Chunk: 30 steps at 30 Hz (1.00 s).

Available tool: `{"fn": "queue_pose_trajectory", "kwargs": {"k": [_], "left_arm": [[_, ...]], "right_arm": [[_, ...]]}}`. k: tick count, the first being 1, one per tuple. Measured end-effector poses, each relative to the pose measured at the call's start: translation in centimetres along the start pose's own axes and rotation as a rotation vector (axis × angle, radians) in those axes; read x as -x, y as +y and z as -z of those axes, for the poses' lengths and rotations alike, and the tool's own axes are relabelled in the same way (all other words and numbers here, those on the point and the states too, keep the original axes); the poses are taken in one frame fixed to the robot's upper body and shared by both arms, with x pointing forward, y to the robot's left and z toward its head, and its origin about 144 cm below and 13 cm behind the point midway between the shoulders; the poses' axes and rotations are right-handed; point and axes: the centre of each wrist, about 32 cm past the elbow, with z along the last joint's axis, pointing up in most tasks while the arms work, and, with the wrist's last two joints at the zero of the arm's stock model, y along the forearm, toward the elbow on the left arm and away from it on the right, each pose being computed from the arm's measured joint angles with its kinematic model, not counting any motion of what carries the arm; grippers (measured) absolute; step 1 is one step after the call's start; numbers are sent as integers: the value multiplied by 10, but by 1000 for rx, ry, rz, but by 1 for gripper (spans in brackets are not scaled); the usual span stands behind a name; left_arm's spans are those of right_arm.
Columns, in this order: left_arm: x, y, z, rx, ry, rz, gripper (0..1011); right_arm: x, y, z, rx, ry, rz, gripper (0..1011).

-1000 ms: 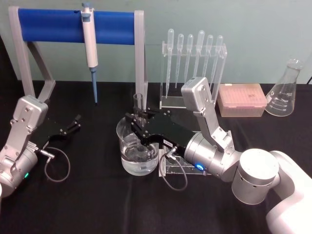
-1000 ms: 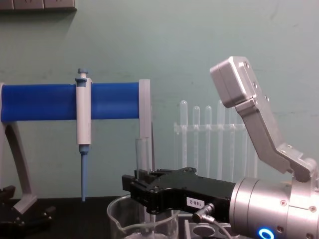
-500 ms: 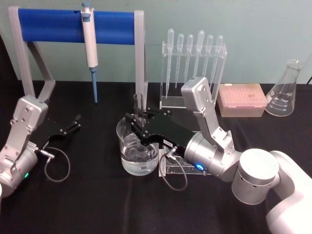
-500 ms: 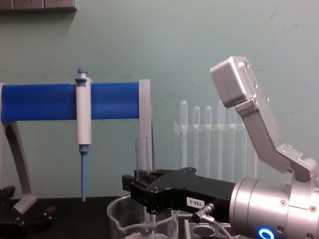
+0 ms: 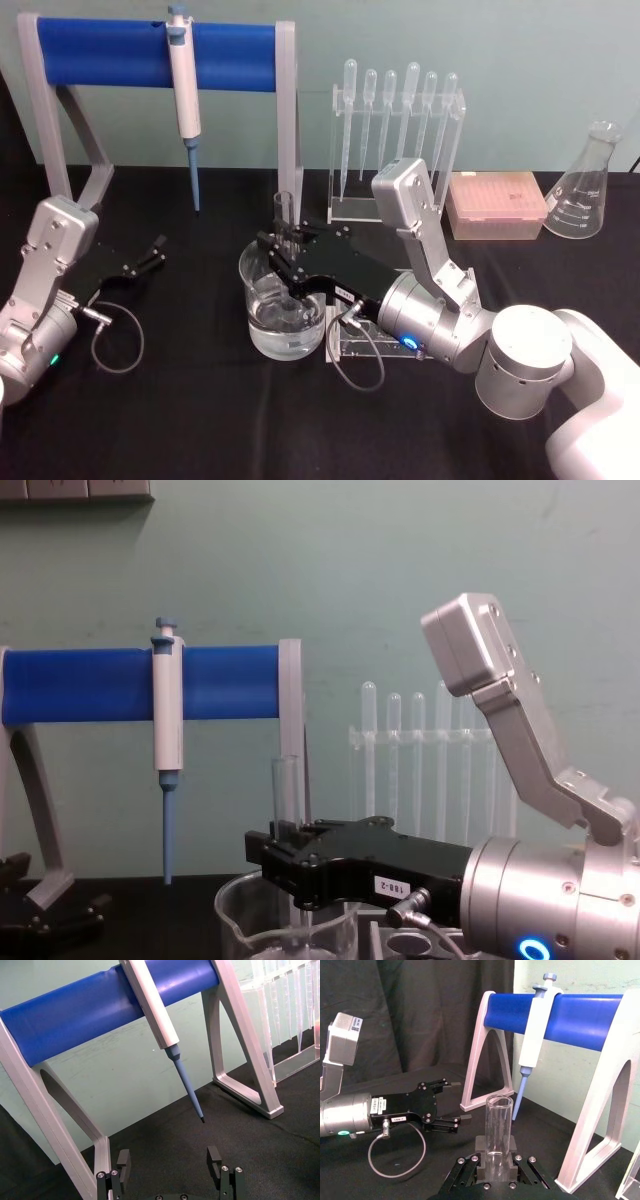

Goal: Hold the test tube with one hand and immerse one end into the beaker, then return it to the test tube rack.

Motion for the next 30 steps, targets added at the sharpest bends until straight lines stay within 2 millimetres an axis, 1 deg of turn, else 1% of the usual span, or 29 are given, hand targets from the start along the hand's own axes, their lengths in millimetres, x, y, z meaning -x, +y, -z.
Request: {"fn": "queue_pose_trajectory", "kwargs": {"k": [30], "left_arm": [[0,0,0,0,0,0,1000]], "right_arm": [[0,0,0,0,0,0,225]]}}
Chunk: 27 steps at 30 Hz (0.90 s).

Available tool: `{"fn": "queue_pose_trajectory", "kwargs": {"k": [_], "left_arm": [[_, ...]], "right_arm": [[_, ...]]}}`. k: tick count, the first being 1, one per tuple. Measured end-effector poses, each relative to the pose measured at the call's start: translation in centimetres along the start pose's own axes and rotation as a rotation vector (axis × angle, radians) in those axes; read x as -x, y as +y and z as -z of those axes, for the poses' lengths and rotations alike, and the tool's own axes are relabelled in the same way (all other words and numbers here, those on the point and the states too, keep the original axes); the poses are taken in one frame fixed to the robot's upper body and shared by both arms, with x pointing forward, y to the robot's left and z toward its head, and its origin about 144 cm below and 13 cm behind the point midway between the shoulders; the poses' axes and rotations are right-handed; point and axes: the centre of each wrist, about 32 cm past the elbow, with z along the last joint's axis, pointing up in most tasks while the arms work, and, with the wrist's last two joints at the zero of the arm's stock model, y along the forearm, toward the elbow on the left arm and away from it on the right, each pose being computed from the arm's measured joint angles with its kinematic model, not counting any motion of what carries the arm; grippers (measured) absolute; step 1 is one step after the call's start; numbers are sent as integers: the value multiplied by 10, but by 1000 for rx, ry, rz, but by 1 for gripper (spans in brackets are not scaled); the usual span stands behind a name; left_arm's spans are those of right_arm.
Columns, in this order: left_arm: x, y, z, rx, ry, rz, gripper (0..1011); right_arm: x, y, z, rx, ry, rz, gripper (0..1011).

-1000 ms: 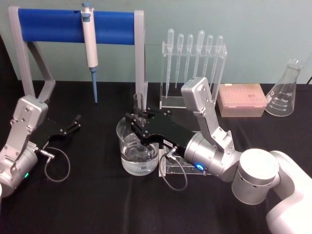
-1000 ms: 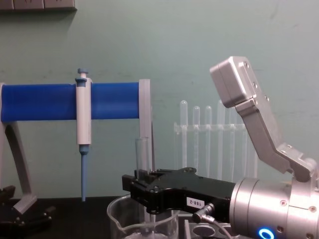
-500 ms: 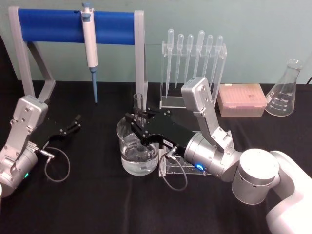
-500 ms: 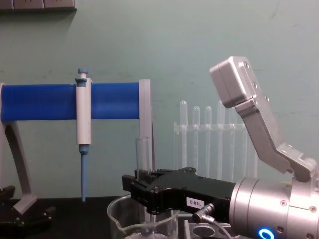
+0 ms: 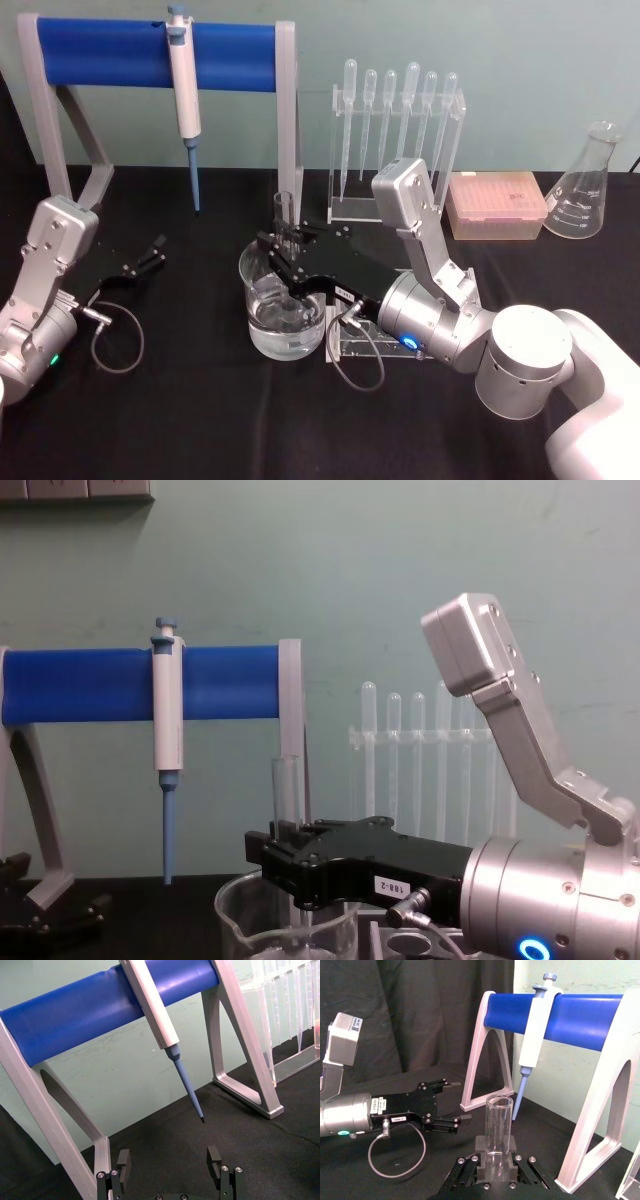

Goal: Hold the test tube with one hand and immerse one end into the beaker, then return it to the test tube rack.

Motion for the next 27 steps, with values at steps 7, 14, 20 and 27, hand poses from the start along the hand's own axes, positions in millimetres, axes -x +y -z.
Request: {"fn": "queue_pose_trajectory", "kwargs": {"k": [7,14,20,27], "left_arm": [[0,0,0,0,0,0,1000],[0,0,0,0,0,0,1000],[0,0,0,0,0,0,1000],[0,0,0,0,0,0,1000]], "right_arm": [[0,0,0,0,0,0,225],[0,0,0,0,0,0,225],[0,0,0,0,0,0,225],[0,0,0,0,0,0,225]]}}
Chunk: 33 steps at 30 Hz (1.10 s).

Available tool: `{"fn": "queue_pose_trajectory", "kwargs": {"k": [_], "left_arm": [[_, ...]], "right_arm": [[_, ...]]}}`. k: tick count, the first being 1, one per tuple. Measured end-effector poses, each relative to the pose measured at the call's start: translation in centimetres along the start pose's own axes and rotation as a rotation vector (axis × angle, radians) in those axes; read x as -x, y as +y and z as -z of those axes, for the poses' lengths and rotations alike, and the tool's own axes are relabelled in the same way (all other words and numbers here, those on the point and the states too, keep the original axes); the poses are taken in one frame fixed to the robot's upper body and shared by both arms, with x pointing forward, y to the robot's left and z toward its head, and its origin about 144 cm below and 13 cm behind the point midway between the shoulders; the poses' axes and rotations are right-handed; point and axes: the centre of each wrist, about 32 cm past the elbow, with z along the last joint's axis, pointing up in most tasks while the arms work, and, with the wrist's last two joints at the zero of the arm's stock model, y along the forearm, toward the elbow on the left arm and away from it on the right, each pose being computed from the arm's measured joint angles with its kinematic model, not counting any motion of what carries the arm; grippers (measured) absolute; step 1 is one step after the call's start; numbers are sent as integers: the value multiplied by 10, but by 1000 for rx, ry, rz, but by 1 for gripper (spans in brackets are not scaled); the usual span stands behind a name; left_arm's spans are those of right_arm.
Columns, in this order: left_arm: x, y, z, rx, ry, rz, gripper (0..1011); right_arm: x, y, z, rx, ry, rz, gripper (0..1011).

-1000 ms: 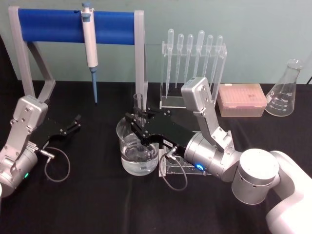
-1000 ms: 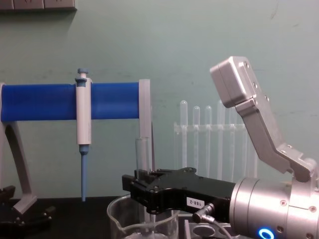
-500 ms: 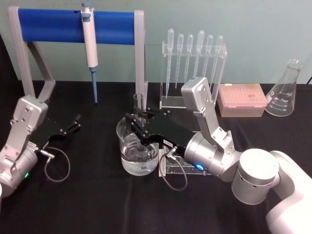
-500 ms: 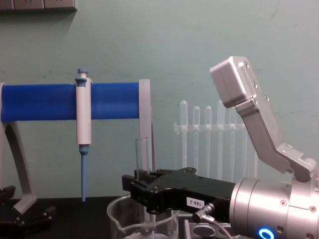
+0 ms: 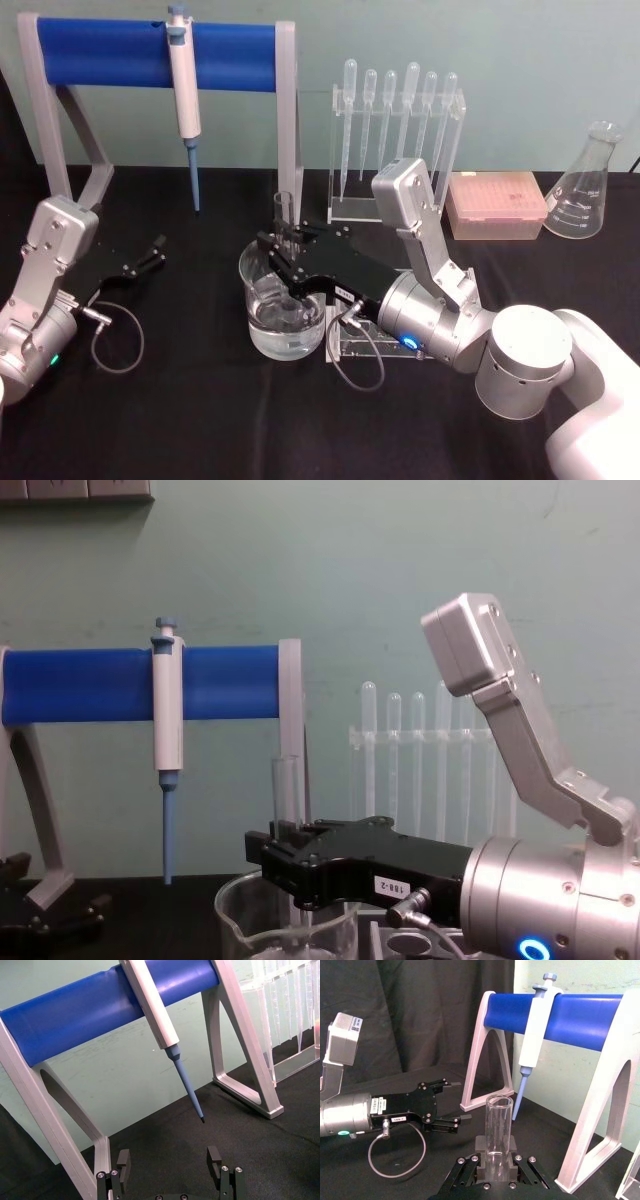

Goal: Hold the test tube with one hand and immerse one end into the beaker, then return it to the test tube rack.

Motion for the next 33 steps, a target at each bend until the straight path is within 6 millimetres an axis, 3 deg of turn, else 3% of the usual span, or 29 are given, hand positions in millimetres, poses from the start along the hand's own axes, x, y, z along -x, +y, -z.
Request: {"fn": "queue_pose_trajectory", "kwargs": {"k": [33], "left_arm": [[0,0,0,0,0,0,1000]], "right_arm": [[0,0,0,0,0,0,225]]}}
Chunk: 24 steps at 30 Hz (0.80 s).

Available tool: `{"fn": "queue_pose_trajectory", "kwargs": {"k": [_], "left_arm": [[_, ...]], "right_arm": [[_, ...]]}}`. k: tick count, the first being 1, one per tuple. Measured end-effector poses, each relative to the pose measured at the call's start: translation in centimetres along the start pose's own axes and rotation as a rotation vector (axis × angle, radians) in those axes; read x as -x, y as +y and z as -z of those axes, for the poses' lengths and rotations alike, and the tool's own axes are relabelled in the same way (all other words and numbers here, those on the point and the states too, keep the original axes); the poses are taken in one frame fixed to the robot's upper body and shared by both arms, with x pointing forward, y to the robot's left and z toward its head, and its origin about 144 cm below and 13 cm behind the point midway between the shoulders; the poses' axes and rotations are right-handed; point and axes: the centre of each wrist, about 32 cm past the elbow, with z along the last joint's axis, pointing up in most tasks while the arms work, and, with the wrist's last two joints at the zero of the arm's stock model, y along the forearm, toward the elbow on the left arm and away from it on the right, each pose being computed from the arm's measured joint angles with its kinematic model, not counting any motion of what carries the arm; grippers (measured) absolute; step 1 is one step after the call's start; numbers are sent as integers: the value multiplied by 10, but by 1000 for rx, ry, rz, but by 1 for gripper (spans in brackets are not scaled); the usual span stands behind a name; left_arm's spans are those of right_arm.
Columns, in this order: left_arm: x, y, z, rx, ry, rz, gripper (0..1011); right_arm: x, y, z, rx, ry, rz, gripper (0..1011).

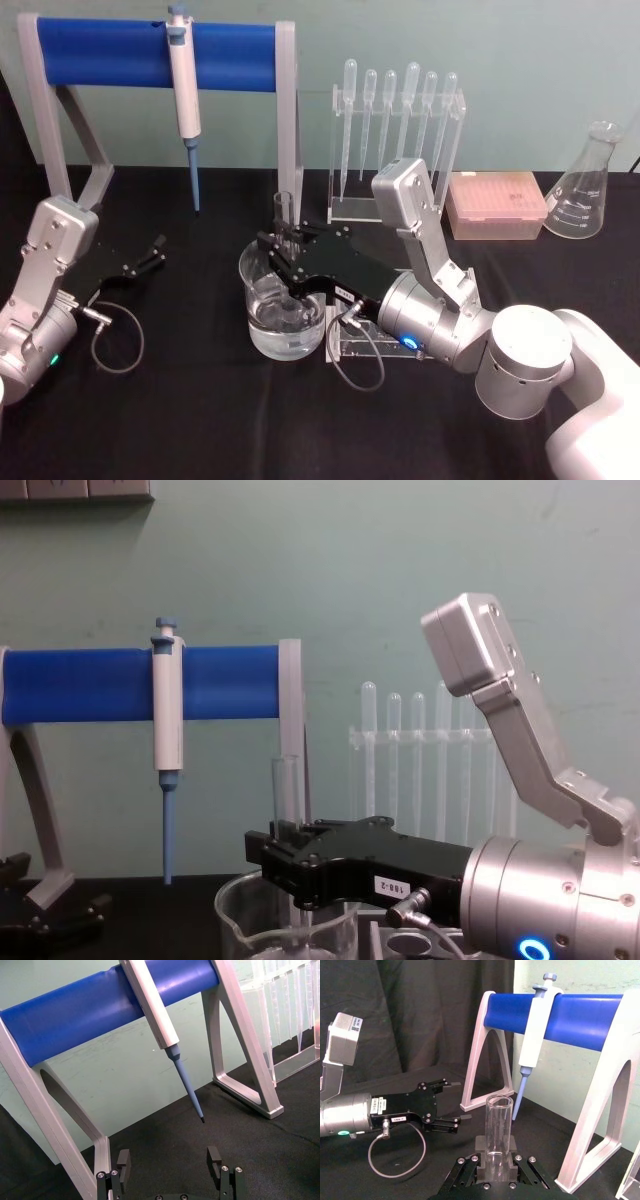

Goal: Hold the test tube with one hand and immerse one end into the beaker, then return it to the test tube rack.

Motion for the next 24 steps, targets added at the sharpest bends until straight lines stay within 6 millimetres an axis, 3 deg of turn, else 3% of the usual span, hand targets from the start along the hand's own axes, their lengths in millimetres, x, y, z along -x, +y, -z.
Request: {"fn": "queue_pose_trajectory", "kwargs": {"k": [24], "left_arm": [[0,0,0,0,0,0,1000]], "right_arm": [[0,0,0,0,0,0,225]]}}
